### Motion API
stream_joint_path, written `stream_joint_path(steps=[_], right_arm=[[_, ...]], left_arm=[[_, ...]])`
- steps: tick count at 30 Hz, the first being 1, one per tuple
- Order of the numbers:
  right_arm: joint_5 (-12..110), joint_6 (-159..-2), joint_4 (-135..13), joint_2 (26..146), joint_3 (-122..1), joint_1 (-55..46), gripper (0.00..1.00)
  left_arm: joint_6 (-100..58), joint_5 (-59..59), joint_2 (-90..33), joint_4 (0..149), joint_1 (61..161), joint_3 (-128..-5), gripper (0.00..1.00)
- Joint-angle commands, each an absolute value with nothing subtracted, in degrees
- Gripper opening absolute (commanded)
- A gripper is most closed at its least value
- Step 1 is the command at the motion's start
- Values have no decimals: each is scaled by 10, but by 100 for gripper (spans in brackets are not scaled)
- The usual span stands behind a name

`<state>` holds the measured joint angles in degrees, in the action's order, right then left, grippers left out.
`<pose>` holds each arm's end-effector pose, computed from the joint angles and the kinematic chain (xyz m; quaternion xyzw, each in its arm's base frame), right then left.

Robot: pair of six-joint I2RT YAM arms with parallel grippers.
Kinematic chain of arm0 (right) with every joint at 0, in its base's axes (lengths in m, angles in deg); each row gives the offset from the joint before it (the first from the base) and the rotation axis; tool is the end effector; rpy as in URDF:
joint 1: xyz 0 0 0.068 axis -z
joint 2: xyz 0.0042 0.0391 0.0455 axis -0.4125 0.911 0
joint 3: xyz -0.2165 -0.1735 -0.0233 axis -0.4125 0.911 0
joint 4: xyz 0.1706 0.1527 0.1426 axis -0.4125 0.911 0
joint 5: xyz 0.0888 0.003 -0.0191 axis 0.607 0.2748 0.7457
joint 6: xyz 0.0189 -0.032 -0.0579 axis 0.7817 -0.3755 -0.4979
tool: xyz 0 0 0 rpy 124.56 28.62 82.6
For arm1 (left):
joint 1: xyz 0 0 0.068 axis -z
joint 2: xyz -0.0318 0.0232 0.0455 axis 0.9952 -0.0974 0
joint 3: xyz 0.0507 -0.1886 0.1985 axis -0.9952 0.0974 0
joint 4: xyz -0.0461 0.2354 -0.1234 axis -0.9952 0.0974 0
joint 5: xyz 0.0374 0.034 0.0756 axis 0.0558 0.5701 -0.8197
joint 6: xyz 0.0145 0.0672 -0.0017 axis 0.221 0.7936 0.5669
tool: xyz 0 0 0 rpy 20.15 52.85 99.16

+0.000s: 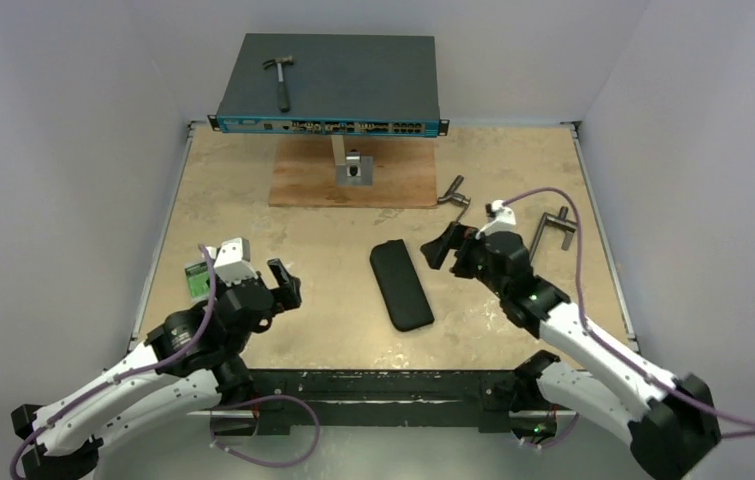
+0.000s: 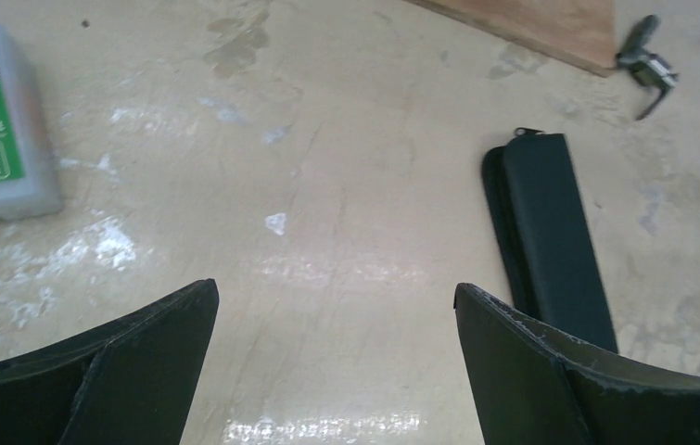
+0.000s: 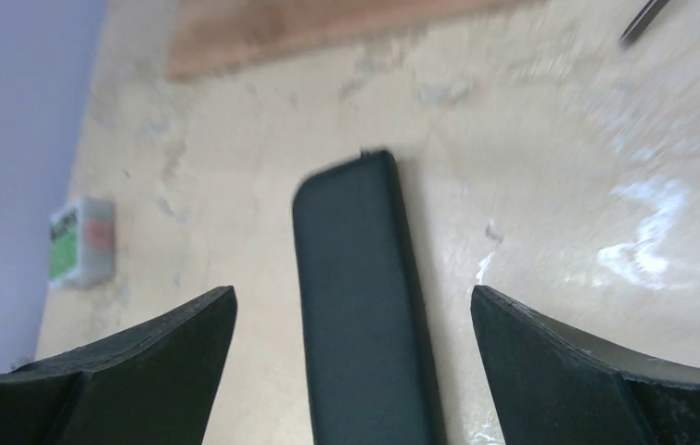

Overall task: Sort the hair-cutting tools
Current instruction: Reset both arms

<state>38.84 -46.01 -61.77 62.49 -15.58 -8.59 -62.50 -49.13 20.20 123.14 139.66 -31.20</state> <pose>0.2062 0.1304 0.2204 0.0738 0.8489 0.2985 0.4299 0.0941 -0.0718 0.2698 -0.1442 0.8399 -0.1592 0.4984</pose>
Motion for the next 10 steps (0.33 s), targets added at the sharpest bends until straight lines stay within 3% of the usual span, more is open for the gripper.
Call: stream_joint_path(steps=[1, 5, 10], right_arm=[[260, -503, -527, 484, -148, -86, 99], [193, -509, -509, 392, -123, -86, 99], [179, -490, -484, 368, -124, -86, 99]], left_arm=[[-722, -539, 164, 1324, 1395, -335, 100], [-753, -515, 135, 1321, 1395, -321, 100], [-765, -503, 126, 1306, 1395, -311, 100]])
